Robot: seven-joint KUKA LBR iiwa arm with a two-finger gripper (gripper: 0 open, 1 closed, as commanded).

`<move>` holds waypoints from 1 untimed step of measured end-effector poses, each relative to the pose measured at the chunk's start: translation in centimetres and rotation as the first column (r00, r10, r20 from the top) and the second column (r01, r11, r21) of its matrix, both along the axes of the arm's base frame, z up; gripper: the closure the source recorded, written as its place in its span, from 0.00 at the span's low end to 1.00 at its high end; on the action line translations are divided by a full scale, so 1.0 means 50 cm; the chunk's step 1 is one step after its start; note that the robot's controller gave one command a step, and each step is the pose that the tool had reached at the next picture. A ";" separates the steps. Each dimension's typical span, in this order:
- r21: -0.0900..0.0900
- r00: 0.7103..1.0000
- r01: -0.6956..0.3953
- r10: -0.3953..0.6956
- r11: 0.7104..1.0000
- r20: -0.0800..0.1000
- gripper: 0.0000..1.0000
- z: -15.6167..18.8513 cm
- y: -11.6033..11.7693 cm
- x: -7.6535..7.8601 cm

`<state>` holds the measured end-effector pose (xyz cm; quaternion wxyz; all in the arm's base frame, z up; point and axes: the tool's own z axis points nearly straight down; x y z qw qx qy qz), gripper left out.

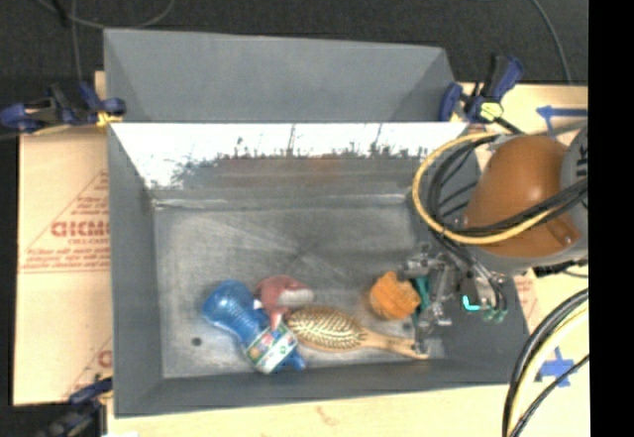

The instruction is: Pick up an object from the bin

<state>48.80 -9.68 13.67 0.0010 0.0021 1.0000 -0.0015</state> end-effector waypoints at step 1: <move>-0.001 1.000 -0.003 0.003 1.000 0.002 0.00 0.003 0.000 0.001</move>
Offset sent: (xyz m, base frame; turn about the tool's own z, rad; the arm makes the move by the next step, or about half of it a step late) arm 0.0152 0.0064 -0.0667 0.2213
